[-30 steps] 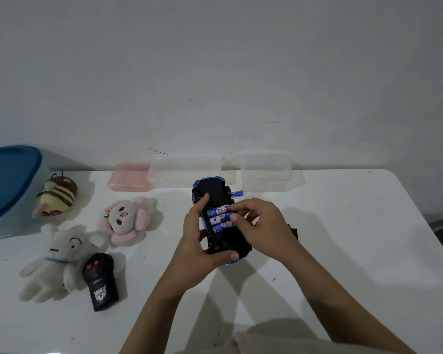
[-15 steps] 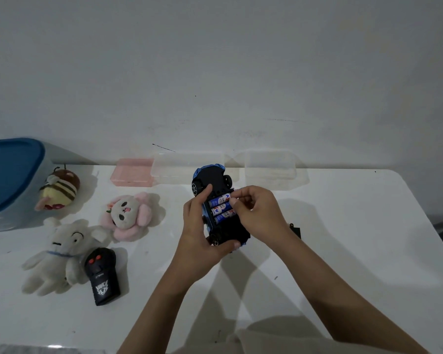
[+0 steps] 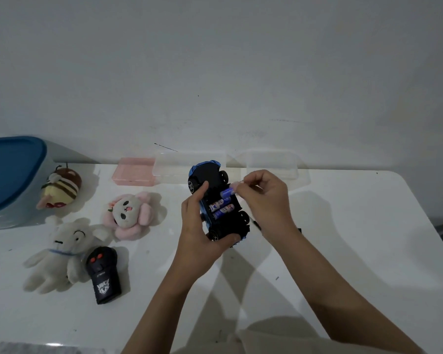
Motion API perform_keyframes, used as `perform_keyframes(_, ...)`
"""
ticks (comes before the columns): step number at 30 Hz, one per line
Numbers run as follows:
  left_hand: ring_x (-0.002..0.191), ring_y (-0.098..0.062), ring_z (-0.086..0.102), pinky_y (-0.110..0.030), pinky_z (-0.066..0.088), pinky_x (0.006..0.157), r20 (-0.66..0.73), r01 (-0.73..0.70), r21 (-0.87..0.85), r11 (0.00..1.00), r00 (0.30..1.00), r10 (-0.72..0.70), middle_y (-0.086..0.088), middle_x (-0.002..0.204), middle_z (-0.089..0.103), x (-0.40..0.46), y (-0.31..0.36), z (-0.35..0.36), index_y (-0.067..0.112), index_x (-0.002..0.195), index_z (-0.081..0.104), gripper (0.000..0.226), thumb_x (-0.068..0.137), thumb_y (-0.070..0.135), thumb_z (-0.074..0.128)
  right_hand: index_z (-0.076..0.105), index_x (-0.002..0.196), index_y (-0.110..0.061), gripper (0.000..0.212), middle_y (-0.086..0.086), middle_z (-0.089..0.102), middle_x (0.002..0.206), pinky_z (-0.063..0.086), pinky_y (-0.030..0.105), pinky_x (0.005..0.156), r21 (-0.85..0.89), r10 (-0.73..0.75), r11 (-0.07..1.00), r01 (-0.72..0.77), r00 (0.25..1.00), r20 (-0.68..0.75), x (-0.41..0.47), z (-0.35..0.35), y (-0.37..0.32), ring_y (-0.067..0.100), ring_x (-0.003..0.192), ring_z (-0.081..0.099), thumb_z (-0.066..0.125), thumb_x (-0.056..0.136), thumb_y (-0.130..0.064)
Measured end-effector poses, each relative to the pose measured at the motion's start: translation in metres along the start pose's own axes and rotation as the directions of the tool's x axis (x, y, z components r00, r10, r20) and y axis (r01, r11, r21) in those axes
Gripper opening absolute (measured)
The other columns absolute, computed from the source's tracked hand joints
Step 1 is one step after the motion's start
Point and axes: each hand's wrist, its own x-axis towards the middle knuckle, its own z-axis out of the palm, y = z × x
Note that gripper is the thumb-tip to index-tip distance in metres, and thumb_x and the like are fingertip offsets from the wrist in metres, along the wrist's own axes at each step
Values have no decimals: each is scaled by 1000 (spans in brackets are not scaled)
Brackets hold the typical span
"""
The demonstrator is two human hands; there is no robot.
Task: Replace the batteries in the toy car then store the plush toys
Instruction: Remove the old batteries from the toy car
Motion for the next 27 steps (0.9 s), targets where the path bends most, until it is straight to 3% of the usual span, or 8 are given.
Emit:
perform_keyframes(3, 122, -25, 47, -44, 57, 84, -39, -2, -3, 1000, 999, 2, 13, 136, 33, 1, -1, -4, 45, 140, 25, 106, 57, 11, 82, 56, 74, -8, 28, 4, 57, 67, 51, 28, 51, 213, 167, 959, -188, 980, 110, 3, -12, -8, 12, 51, 56, 39, 85, 12)
perform_keyframes(5, 123, -26, 46, -46, 56, 85, -63, -13, -1, 1000, 998, 13, 11, 138, 34, 2, -1, -5, 44, 140, 25, 106, 57, 13, 82, 62, 75, -6, 35, 7, 55, 69, 36, 24, 42, 71, 193, 975, -209, 963, 190, 0, -18, -7, 13, 45, 41, 33, 86, 11)
perform_keyframes(7, 124, -27, 45, -47, 56, 85, -86, -21, -9, 1000, 996, 20, 8, 138, 34, 3, -1, -5, 44, 140, 25, 104, 56, 18, 82, 67, 79, -7, 35, 5, 53, 69, 28, 19, 39, -108, 195, 979, -174, 952, 235, -5, -20, -1, 9, 42, 36, 36, 91, 4)
perform_keyframes(10, 124, -26, 45, -47, 57, 83, -104, -38, -10, 999, 994, 36, 9, 138, 34, 3, 2, -4, 44, 140, 26, 103, 56, 20, 80, 69, 89, -10, 32, -2, 53, 71, 32, 8, 37, -236, 191, 963, -131, 948, 254, -10, -17, 1, -5, 39, 46, 40, 92, 1)
perform_keyframes(14, 126, -28, 43, -46, 58, 80, -122, -61, -14, 998, 991, 59, 9, 138, 33, 3, 4, -3, 41, 140, 27, 102, 56, 21, 81, 69, 93, -14, 30, -3, 52, 72, 35, 7, 44, -281, 193, 953, -118, 947, 257, -10, -11, 2, -6, 46, 48, 41, 93, -2)
perform_keyframes(17, 124, -24, 44, -44, 59, 79, -119, -60, -14, 998, 991, 58, 7, 137, 32, 3, 5, -4, 39, 141, 27, 104, 59, 6, 82, 68, 92, -12, 26, -4, 53, 71, 35, 5, 49, -291, 182, 951, -105, 951, 250, -10, -6, 1, -1, 57, 48, 44, 93, -3)
perform_keyframes(20, 123, -18, 45, -40, 59, 78, -116, -65, -1, 998, 991, 64, 13, 134, 31, 3, 6, -3, 36, 142, 27, 106, 61, -5, 81, 67, 90, -6, 20, -6, 52, 66, 33, 5, 43, -264, 194, 955, -133, 955, 223, -9, -1, 0, -8, 44, 49, 47, 91, -5)
perform_keyframes(27, 123, -23, 45, -45, 58, 79, -112, -68, -1, 998, 991, 68, 8, 136, 32, 5, 5, -3, 41, 140, 26, 106, 59, 0, 81, 55, 71, -16, 20, -8, 54, 67, 37, 12, 50, -293, 140, 952, -84, 974, 178, -6, 4, 3, 1, 52, 48, 57, 89, -22)
